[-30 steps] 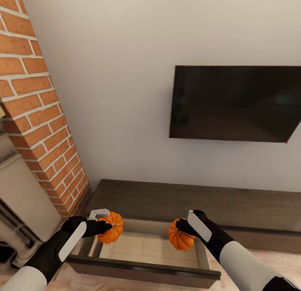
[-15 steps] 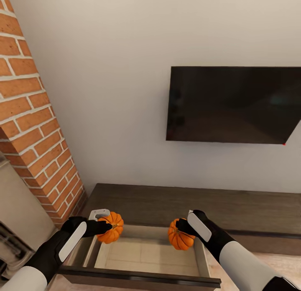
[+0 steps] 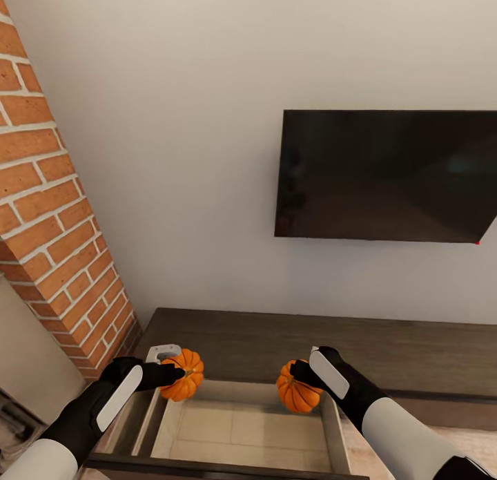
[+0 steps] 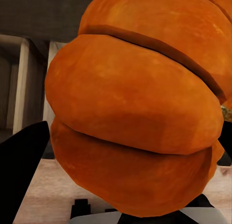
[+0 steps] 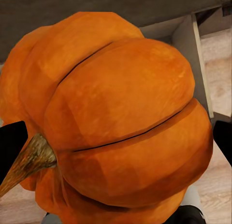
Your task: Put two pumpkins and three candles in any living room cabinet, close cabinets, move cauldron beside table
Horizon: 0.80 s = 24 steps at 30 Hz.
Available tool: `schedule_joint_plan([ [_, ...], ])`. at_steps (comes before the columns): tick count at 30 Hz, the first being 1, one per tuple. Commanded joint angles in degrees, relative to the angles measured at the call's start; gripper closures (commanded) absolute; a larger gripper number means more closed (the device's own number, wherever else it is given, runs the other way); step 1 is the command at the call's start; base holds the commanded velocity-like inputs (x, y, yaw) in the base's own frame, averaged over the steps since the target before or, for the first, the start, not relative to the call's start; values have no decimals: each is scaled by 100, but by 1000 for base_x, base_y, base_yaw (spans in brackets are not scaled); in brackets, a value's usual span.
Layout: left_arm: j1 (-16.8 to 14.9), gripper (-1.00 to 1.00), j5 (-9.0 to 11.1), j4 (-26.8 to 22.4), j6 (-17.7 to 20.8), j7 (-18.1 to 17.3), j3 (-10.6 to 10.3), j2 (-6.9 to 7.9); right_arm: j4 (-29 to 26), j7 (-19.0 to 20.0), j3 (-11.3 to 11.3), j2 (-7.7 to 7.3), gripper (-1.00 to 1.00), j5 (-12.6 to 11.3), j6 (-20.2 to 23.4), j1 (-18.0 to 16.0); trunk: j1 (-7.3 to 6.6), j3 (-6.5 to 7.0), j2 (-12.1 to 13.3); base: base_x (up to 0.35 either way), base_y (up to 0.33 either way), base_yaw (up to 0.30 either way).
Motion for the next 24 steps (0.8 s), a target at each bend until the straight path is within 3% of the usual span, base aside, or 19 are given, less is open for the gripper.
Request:
schedule_joint_plan([
  [1, -6, 100, 53, -10, 13, 74, -32, 7, -11, -45, 38, -8, 100, -49, -1, -8, 6, -13, -13, 166, 0, 0],
  [17, -6, 100, 63, -67, -5, 78, 46, 16, -10, -45, 40, -9, 100, -49, -42, -8, 6, -13, -13, 23, 0, 0],
  [24, -3, 100, 96, -23, 2, 88, 68, 8, -11, -40, 47, 6, 100, -26, -43, -8, 160, -138, -294, 0, 0, 0],
])
